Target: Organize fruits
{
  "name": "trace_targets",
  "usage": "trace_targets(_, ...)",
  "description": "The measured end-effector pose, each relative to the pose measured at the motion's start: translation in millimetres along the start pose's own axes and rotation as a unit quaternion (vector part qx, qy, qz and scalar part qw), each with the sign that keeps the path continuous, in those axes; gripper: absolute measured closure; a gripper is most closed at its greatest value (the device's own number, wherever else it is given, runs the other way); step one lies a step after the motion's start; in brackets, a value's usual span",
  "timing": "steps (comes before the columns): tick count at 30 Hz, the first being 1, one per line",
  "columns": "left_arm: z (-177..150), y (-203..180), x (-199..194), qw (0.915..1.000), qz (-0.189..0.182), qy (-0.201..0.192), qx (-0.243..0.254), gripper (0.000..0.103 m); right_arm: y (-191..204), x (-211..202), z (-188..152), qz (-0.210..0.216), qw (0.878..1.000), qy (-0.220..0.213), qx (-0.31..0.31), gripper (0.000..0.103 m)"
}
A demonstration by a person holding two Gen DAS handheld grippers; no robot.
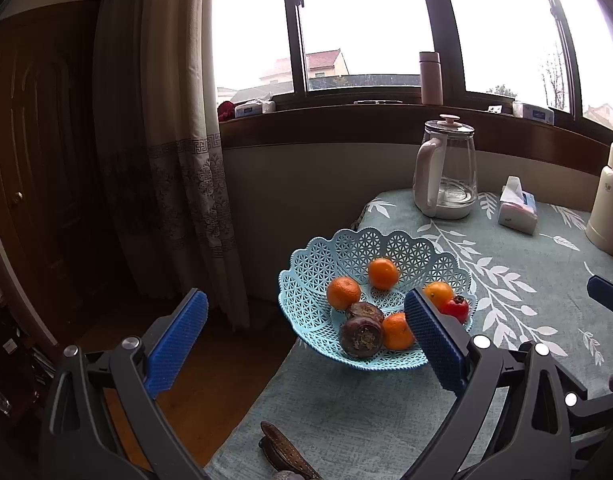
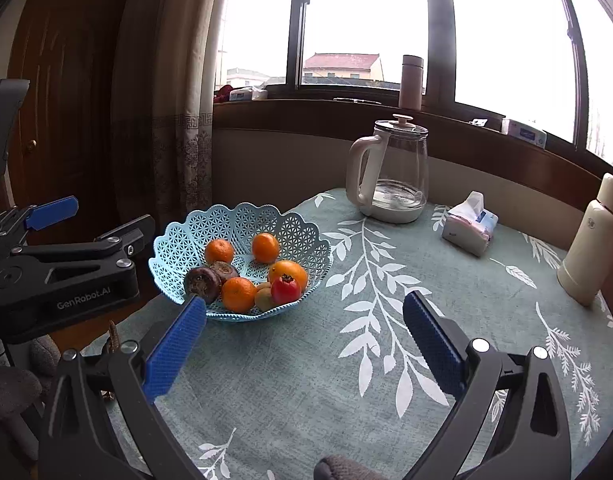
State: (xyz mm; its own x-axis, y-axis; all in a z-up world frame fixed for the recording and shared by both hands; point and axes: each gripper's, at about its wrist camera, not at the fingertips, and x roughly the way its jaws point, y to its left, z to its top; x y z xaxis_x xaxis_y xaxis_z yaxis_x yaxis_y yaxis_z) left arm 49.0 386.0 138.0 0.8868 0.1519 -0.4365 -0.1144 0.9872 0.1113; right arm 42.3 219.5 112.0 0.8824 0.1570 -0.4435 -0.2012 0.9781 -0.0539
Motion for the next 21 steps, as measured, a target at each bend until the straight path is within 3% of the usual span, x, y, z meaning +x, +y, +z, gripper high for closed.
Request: trace_targets(21, 0, 13, 8, 0.9989, 0.031, 0.006, 0.034, 0.003, 8, 17, 5, 0.005, 1.000, 0.024, -0.007, 0.005)
